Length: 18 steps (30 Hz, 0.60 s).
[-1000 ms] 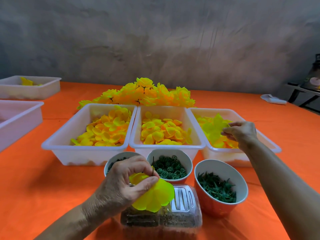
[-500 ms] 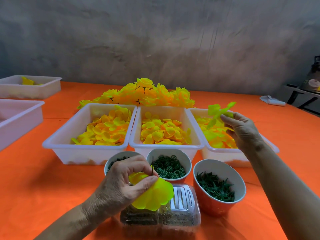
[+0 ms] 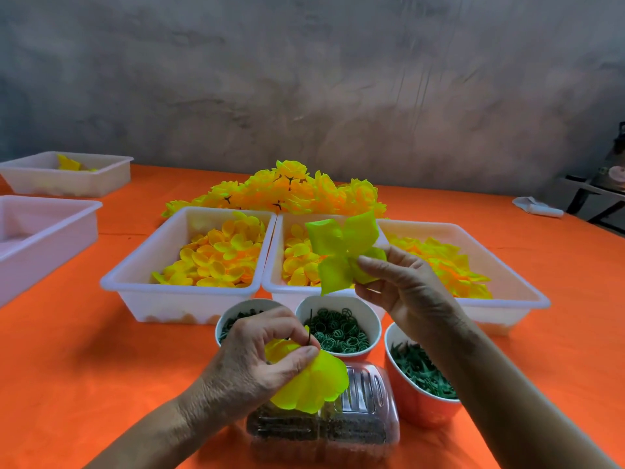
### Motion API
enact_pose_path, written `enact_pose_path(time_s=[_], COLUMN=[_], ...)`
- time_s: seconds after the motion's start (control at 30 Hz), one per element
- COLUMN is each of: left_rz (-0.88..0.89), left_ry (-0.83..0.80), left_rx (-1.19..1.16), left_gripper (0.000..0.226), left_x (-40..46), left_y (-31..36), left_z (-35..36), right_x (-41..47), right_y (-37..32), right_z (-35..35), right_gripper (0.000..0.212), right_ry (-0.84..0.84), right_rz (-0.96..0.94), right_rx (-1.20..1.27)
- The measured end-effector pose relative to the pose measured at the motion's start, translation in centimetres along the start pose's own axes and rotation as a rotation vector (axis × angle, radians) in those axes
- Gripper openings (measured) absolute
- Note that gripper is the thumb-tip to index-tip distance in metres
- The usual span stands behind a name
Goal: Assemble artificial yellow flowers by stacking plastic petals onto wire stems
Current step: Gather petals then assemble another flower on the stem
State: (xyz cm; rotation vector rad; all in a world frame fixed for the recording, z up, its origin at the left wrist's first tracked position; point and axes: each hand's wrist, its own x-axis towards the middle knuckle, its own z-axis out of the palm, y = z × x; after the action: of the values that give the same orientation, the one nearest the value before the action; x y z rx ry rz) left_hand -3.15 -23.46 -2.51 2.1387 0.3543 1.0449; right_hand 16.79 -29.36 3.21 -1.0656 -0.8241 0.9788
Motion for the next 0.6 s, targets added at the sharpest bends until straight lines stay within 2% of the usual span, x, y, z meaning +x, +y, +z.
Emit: enact_pose_path(time_s=[0.1, 0.2, 0.33, 0.37, 0.43, 0.53, 0.6], left_rz=[-0.016, -0.02, -0.007, -0.006, -0.014, -0.016, -0.011], left_ry=[0.016, 0.035, 0.058, 0.065, 0.075, 0.072, 0.066], left_rx=[0.008, -0.001, 0.01, 0.009, -0.01, -0.037, -0.05], left_gripper=[0.005, 0.003, 0.002, 0.002, 0.007, 0.022, 0.025], left_x=[-0.1, -0.2, -0.2, -0.2, -0.2, -0.3, -0.3], left_y=[0.0, 0.1, 0.2, 0.2, 0.3, 0.4, 0.4], left_z=[0.1, 0.1, 0.3, 0.4, 0.4, 0.4, 0.4], right_x=[-0.6, -1.2, -2.0, -2.2, -2.6, -3.3, -4.0], right_y=[0.5, 1.1, 2.2, 2.4, 2.7, 2.3, 2.0], right_z=[1.0, 1.6, 2.2, 2.4, 2.4, 2.2, 2.2], right_gripper=[0.026, 0.018, 0.018, 0.021, 0.027, 0.012, 0.013], right_ry=[-0.002, -0.005, -0.005, 0.017, 0.113, 0.198, 0.218], right_rz=[0.004, -0.042, -0.253, -0.338, -0.636, -1.126, -1.288], right_rx=[-0.032, -0.05, -0.115, -0.162, -0.452, -1.002, -1.19])
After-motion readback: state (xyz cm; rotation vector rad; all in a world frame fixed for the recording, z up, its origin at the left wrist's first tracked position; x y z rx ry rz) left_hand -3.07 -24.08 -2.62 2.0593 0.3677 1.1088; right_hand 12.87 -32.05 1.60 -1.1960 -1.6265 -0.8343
